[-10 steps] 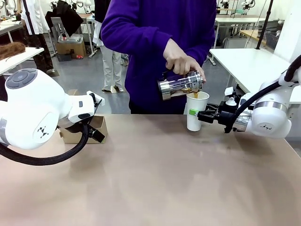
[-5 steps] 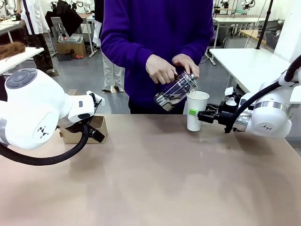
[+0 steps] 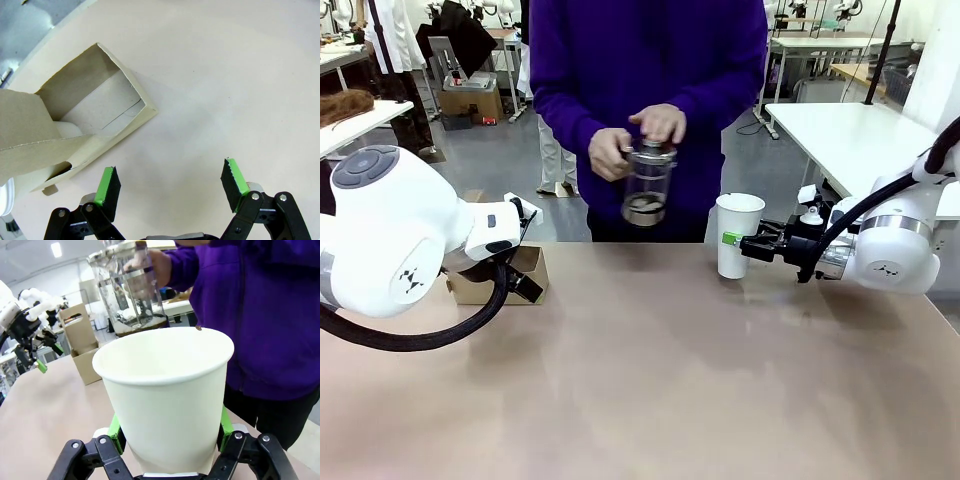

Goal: Pour a drink into a cup and package it in a carrier.
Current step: When a person places the Paper Cup Lid on the 600 ml Paper Cup , lift the 600 ml Paper Cup.

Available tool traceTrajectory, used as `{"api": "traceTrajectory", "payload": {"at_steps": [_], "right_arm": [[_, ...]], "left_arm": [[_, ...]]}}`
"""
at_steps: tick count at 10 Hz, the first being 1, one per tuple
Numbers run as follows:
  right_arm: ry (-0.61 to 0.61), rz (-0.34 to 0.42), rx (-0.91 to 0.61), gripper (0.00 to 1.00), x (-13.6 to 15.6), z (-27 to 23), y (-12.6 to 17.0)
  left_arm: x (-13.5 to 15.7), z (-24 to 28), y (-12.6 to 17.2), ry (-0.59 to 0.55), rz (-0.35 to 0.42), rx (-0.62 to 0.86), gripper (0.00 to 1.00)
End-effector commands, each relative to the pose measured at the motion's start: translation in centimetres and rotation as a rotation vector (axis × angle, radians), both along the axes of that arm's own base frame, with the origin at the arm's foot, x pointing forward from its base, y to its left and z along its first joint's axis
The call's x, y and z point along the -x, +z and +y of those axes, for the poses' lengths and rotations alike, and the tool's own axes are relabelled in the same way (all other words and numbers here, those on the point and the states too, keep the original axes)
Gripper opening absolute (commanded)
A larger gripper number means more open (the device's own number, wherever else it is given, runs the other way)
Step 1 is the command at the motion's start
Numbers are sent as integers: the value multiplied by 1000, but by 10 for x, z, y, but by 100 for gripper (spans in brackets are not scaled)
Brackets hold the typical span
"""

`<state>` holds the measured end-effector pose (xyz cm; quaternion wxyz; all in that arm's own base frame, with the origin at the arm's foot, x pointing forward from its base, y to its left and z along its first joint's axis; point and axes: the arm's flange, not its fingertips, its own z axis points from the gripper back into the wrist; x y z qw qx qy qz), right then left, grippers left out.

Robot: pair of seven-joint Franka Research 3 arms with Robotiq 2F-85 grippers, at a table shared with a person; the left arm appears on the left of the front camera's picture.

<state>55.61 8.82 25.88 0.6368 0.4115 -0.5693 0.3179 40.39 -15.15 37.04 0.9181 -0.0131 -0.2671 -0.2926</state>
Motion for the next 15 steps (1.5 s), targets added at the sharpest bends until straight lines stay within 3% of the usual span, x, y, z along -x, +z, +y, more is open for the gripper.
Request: {"api": "traceTrajectory", "payload": {"at_steps": [1,15], "right_arm": [[-6,-6,-9,80,1,2,6],[-6,-6,-9,80,1,2,6]], "left_arm": [[0,0,0,0,0,2,100],[0,0,0,0,0,2,100]]}}
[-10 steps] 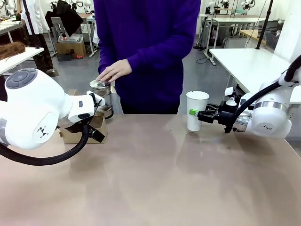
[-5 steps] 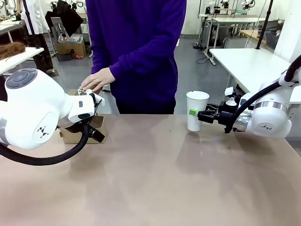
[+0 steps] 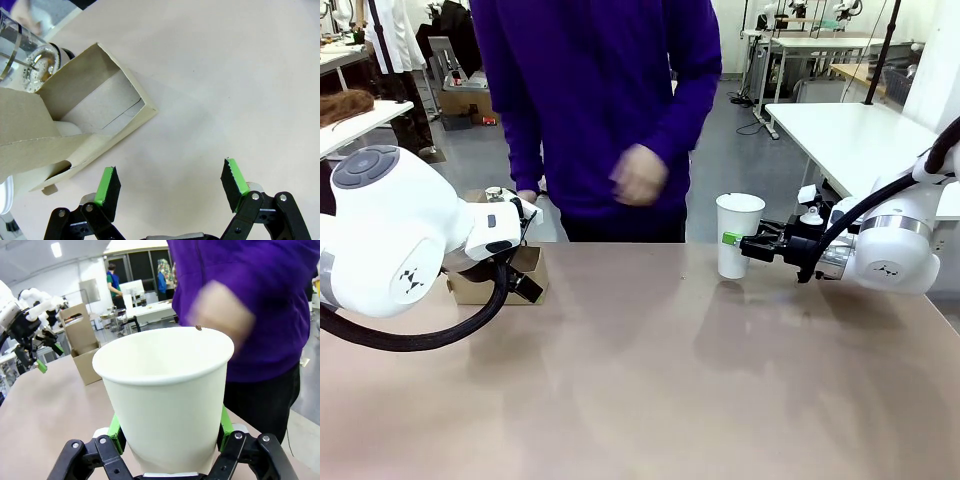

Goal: Pour a drink into a cup and package it in a carrier.
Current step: When a person places the Paper Cup Lid on the 600 ml Paper Cup , lift the 600 ml Paper Cup.

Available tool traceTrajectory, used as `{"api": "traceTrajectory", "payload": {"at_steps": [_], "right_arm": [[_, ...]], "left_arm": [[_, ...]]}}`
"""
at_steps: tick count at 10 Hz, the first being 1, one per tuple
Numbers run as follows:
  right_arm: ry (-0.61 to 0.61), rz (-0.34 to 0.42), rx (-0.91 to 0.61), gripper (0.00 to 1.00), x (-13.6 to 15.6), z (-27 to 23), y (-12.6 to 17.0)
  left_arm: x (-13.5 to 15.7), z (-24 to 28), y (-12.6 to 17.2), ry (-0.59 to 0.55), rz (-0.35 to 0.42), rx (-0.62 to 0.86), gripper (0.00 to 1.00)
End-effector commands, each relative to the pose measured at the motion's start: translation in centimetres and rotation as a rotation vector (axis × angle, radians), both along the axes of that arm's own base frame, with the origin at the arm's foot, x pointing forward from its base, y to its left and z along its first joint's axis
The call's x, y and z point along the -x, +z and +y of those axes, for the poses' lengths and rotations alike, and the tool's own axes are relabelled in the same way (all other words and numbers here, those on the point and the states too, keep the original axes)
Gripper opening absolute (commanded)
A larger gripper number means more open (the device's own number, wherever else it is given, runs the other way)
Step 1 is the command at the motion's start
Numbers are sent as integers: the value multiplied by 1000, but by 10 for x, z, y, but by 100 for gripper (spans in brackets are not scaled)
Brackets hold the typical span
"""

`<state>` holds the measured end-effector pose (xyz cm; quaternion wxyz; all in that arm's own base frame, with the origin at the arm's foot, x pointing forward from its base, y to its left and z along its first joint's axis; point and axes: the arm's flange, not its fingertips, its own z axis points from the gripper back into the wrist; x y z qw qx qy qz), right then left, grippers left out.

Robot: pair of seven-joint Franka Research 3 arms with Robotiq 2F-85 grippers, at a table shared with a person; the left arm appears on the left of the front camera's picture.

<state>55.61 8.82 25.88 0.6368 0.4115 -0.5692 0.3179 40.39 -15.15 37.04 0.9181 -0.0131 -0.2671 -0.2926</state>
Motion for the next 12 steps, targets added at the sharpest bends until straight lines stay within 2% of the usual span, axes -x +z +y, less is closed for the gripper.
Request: {"api": "traceTrajectory", "payload": {"at_steps": [1,12], "right_arm": [[-6,-6,-9,80,1,2,6],[-6,-6,-9,80,1,2,6]], "left_arm": [[0,0,0,0,0,2,100],[0,0,0,0,0,2,100]]}}
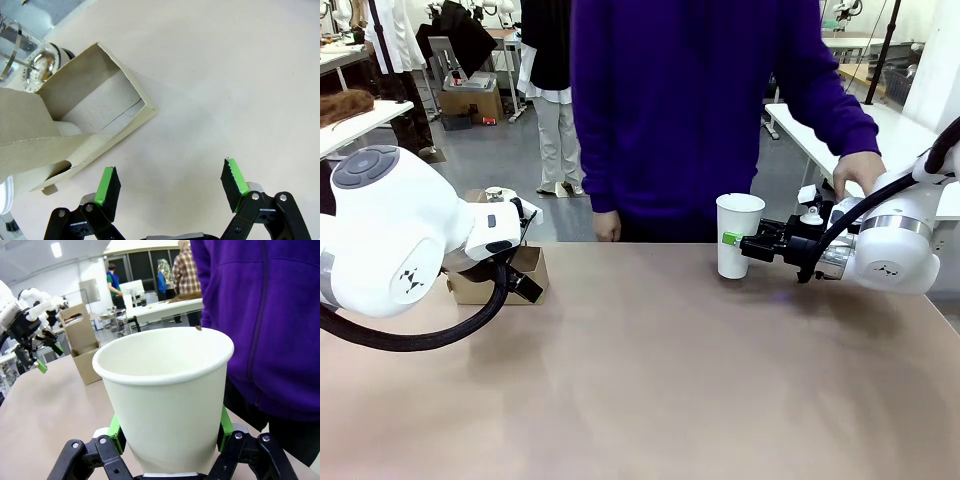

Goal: Pour a drink into a cup and package it in a carrier.
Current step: When a person places the Paper Cup Lid on the 600 ml Paper Cup , lift the 600 ml Paper Cup.

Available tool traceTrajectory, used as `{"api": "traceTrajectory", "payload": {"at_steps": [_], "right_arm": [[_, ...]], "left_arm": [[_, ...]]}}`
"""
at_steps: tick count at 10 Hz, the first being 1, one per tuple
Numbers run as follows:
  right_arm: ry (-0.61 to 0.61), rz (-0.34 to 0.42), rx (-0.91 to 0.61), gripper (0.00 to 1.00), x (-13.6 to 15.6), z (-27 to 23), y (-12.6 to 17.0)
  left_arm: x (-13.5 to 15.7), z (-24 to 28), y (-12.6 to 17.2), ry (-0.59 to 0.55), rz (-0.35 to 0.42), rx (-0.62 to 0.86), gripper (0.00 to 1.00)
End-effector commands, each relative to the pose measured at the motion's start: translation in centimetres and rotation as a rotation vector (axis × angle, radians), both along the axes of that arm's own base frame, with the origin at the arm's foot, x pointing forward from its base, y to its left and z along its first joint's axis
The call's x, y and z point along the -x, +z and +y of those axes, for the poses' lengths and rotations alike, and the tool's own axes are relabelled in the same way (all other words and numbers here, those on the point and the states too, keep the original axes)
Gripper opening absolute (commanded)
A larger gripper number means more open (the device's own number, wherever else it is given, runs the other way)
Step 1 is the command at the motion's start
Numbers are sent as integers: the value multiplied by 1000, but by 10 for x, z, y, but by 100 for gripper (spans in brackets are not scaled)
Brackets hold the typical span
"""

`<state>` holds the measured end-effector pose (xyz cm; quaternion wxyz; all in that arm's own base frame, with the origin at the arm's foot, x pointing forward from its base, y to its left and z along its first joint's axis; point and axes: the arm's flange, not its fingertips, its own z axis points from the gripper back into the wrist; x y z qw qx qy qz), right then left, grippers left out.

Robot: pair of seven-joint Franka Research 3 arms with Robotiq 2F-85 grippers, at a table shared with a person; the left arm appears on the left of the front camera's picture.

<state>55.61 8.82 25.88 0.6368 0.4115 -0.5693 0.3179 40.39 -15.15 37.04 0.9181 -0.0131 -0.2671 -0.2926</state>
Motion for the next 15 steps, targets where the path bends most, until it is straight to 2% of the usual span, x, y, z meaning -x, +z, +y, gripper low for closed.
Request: {"api": "traceTrajectory", "payload": {"at_steps": [1,15], "right_arm": [[-6,-6,-9,80,1,2,6],[-6,-6,-9,80,1,2,6]], "left_arm": [[0,0,0,0,0,2,100],[0,0,0,0,0,2,100]]}}
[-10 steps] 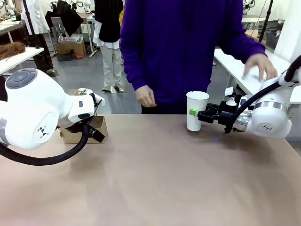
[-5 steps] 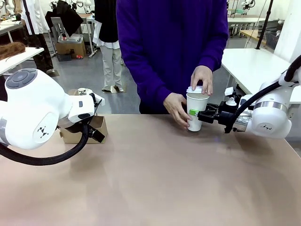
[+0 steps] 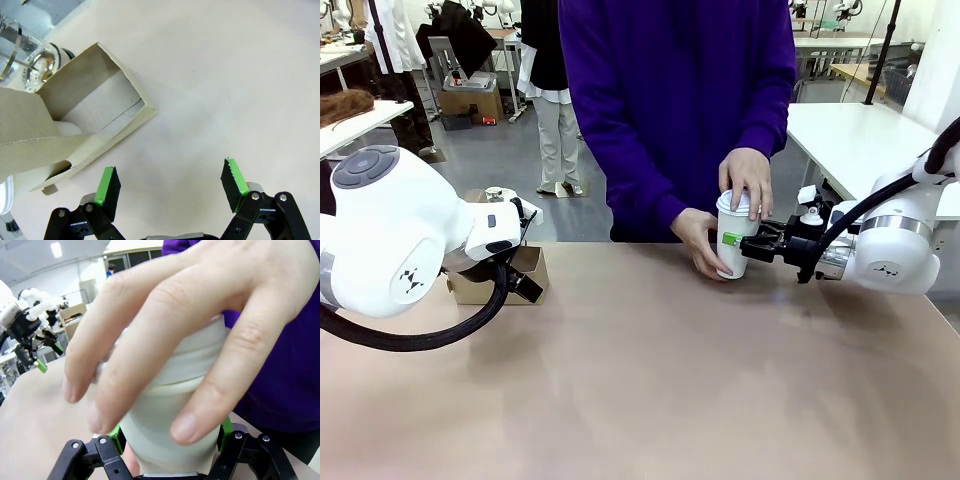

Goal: Pour a drink into a cup and package it in a carrier.
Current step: When a person places the Paper Cup Lid on the 600 ml Paper Cup , lift the 600 ml Paper Cup.

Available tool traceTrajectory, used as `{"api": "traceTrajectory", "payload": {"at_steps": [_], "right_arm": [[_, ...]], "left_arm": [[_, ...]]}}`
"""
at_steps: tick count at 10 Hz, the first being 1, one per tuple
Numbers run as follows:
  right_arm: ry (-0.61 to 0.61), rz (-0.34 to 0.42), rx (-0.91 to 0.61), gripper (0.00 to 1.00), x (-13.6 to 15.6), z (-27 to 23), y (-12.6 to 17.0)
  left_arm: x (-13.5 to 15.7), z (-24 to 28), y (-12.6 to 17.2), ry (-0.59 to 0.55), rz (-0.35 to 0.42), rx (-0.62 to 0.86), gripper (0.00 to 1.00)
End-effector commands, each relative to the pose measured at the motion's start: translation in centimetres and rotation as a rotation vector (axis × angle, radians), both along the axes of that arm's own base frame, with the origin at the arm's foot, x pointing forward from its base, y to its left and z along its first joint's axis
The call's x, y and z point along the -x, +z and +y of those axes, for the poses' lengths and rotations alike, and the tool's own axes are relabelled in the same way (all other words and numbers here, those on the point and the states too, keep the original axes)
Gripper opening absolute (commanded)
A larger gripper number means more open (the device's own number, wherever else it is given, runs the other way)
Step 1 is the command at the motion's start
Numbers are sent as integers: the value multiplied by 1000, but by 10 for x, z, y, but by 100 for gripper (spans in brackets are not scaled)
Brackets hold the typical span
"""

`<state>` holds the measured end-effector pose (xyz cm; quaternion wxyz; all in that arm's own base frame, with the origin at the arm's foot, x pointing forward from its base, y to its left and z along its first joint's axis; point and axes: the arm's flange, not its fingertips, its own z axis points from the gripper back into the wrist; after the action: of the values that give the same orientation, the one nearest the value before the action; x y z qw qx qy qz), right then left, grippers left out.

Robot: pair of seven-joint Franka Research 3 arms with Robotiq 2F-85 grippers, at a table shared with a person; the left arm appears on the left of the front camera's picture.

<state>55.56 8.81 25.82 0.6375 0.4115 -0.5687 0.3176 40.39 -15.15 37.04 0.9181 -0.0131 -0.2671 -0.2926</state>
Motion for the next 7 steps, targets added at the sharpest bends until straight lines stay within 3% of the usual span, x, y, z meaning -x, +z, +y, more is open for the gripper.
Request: {"api": "traceTrajectory", "payload": {"at_steps": [1,7], "right_arm": [[-6,-7,-9,80,1,2,6],[-6,-7,-9,80,1,2,6]], "left_arm": [[0,0,0,0,0,2,100],[0,0,0,0,0,2,100]]}}
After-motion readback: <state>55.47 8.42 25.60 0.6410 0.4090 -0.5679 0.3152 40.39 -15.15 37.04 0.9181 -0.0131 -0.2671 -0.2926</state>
